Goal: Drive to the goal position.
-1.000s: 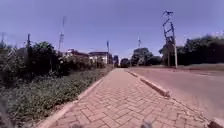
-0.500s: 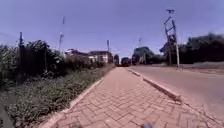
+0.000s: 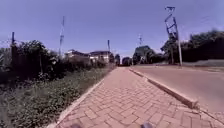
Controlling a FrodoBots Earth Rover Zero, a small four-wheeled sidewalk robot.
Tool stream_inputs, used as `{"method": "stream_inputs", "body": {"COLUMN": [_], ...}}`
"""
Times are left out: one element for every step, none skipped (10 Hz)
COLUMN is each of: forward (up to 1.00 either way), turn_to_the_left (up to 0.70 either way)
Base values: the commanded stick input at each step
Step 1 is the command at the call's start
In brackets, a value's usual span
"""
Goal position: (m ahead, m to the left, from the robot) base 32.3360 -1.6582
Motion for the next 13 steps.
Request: {"method": "stream_inputs", "body": {"forward": [0.85, 0.85, 0.85, 0.85, 0.85, 0.85, 0.85, 0.85, 0.85, 0.85, 0.85, 0.85, 0.85], "turn_to_the_left": [0.00, 0.00, 0.00, 0.00, 0.00, 0.00, -0.15, -0.31, -0.21, -0.05, 0.00, 0.00, 0.00]}}
